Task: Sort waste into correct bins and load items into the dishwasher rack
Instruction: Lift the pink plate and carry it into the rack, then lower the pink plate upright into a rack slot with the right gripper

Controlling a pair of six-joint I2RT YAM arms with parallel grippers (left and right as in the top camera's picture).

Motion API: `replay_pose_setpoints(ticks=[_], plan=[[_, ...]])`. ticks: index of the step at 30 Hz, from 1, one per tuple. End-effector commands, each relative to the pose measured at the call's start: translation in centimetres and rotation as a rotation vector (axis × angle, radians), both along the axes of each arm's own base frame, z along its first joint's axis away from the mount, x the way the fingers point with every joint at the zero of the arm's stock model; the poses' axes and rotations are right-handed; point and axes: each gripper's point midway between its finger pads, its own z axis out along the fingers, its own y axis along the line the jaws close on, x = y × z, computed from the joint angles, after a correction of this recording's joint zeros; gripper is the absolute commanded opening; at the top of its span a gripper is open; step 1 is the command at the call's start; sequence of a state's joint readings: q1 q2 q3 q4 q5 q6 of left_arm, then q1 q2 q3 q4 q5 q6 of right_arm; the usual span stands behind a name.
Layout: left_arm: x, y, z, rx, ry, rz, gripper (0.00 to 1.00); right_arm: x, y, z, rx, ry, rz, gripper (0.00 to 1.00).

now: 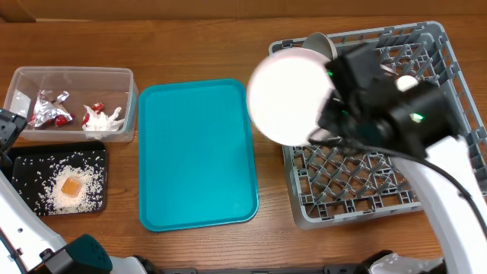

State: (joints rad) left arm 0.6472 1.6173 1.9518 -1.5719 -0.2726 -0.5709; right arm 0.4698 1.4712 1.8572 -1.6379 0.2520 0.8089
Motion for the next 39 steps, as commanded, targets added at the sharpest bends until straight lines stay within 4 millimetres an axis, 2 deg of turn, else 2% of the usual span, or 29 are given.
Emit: replay_pose_setpoints(ticks=[1, 4, 11, 17, 21, 34, 39], plan=[[-0.1, -0.1, 0.3, 0.001, -0.015, 0.011, 1.0, -0.9, -4.1, 1.8, -0.147, -0.066, -0.061, 0.04], [-0.1, -0.1, 0.3, 0.001, -0.015, 0.011, 1.0, -1.3, -4.9, 2.6, -0.199, -0.085, 0.007, 0.04], [-0.1, -0.1, 0.3, 0.001, -0.015, 0.011, 1.0, -1.5, -7.1, 4.0, -0.294, -0.146, -0.034, 0.04], [-0.1, -0.1, 0.3, 0.001, -0.015, 0.011, 1.0, -1.3, -9.4, 3.6, -0.47, -0.135, -0.062, 0.04], [-0.1, -0.1, 0.3, 0.001, -0.015, 0.011, 1.0, -1.4, -11.1, 1.9, -0.605, -0.092, -0.107, 0.04], [-0.1, -0.1, 0.3, 0.001, -0.015, 0.011, 1.0, -0.4, -11.0, -5.9, -0.672, -0.011, -0.098, 0.04], [-0.1, -0.1, 0.3, 0.001, -0.015, 0.011, 1.0, -0.1, -10.7, -7.2, -0.665, -0.008, -0.099, 0.04]])
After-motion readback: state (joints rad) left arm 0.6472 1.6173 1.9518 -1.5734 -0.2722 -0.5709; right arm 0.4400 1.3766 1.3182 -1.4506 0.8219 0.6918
